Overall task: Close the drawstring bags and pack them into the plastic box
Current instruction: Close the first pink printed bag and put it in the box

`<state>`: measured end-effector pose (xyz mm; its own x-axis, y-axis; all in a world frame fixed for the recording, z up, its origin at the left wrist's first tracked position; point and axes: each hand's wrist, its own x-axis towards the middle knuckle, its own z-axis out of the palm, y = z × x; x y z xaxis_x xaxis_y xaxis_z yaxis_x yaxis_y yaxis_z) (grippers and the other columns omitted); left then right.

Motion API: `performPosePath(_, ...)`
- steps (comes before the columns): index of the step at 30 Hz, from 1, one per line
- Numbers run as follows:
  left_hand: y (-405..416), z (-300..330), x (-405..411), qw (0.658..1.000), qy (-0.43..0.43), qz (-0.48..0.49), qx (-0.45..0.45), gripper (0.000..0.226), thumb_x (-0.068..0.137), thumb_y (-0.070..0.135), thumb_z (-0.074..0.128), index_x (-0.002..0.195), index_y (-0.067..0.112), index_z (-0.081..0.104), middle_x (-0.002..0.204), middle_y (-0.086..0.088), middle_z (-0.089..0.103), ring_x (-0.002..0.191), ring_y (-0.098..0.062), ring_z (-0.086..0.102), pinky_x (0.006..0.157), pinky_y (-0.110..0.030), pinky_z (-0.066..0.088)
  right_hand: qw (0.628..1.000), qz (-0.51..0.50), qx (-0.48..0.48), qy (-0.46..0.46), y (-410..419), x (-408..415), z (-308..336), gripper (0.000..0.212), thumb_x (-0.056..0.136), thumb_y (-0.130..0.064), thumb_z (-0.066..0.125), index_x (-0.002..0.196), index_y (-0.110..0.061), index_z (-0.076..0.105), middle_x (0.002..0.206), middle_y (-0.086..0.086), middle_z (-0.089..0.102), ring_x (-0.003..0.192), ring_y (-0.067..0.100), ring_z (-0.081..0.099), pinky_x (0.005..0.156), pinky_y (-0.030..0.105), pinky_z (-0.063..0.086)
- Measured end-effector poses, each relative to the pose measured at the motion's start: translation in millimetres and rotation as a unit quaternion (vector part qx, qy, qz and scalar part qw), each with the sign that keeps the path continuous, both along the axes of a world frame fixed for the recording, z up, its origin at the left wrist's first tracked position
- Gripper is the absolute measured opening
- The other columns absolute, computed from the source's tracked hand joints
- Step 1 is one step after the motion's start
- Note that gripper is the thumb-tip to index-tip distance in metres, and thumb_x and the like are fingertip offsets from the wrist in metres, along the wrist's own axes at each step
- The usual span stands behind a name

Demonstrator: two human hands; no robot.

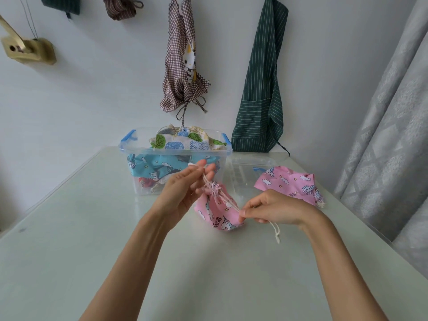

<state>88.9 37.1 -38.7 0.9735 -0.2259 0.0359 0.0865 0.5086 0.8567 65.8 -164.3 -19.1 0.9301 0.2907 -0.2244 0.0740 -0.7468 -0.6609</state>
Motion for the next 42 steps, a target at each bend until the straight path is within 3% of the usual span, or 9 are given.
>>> performPosePath(4,1,-5,-2,0.947,-0.085,-0.033,0.308,0.020,0.095,0.017,0.051,0.099,0.013,0.070,0.061,0.010,0.066,0.053,0.000,0.054,0.055,-0.019,0.032,0.999,-0.008,0.038,0.007,-7,-5,7,0.020,0.088,-0.034,0.061,0.076,-0.023,0.073,0.054,-0.011,0.050,0.059,0.005,0.045,0.068,0.015,0.038)
performPosePath(10,-20,-5,-15,0.835,-0.133,-0.202,0.494,0.033,0.096,0.018,0.048,0.080,0.026,0.076,0.063,-0.001,0.048,0.052,-0.007,0.034,0.045,-0.014,0.028,0.982,-0.058,0.162,-0.076,-3,-7,16,0.037,0.087,-0.043,0.058,0.061,-0.017,0.061,0.065,-0.004,0.060,0.070,0.008,0.056,0.082,0.024,0.046)
performPosePath(14,-35,1,-24,0.808,-0.113,-0.256,0.519,0.039,0.094,0.019,0.045,0.064,0.025,0.070,0.047,0.016,0.052,0.057,-0.011,0.035,0.054,-0.021,0.031,0.980,-0.111,0.137,-0.090,2,-7,14,0.040,0.088,-0.044,0.057,0.062,-0.014,0.058,0.069,-0.003,0.058,0.067,0.007,0.051,0.070,0.014,0.041)
performPosePath(20,-27,3,-24,0.811,-0.152,-0.257,0.504,0.028,0.097,0.031,0.049,0.082,0.022,0.071,0.056,0.018,0.063,0.056,-0.008,0.045,0.055,-0.013,0.039,0.968,-0.128,0.168,-0.133,0,-5,14,0.032,0.089,-0.044,0.056,0.070,-0.021,0.068,0.077,-0.009,0.063,0.079,0.004,0.055,0.080,0.020,0.042)
performPosePath(25,-23,-3,-18,0.867,-0.108,-0.222,0.432,0.036,0.097,0.031,0.047,0.109,0.005,0.068,0.086,0.023,0.070,0.072,0.008,0.059,0.065,-0.013,0.050,0.983,0.008,0.169,-0.075,-4,-3,11,0.043,0.098,-0.024,0.046,0.140,-0.031,0.040,0.140,-0.017,0.044,0.125,-0.005,0.040,0.096,0.009,0.035)
performPosePath(29,-12,1,-15,0.888,-0.101,-0.214,0.394,0.032,0.097,0.030,0.046,0.105,0.010,0.070,0.081,0.016,0.071,0.078,0.002,0.063,0.068,-0.016,0.052,0.996,0.070,0.029,-0.045,-14,-3,1,0.046,0.090,-0.006,0.057,0.127,-0.033,0.053,0.125,-0.013,0.059,0.117,0.002,0.050,0.094,0.017,0.041)
performPosePath(34,-9,3,-14,0.893,-0.102,-0.205,0.389,0.035,0.096,0.030,0.046,0.108,0.007,0.070,0.080,0.006,0.069,0.075,0.000,0.062,0.069,-0.017,0.053,0.993,0.046,0.081,-0.078,-7,2,-9,0.022,0.082,-0.012,0.071,0.101,-0.022,0.073,0.092,-0.007,0.073,0.080,0.000,0.062,0.070,0.006,0.043)
performPosePath(38,-6,0,-8,0.906,-0.092,-0.160,0.380,0.040,0.094,0.032,0.049,0.097,-0.001,0.070,0.092,0.000,0.072,0.090,-0.008,0.064,0.071,-0.022,0.056,0.990,-0.018,0.109,-0.092,-16,3,-10,0.008,0.077,-0.023,0.076,0.084,-0.022,0.077,0.085,-0.005,0.076,0.082,0.001,0.068,0.082,0.017,0.051)
performPosePath(42,-8,-4,-8,0.905,-0.085,-0.123,0.399,0.039,0.088,0.043,0.051,0.097,0.012,0.074,0.078,-0.011,0.048,0.072,-0.015,0.049,0.066,-0.020,0.051,0.980,-0.035,0.152,-0.125,-18,-2,1,0.009,0.080,-0.026,0.072,0.081,-0.018,0.077,0.075,-0.008,0.074,0.070,-0.004,0.065,0.067,0.006,0.045)
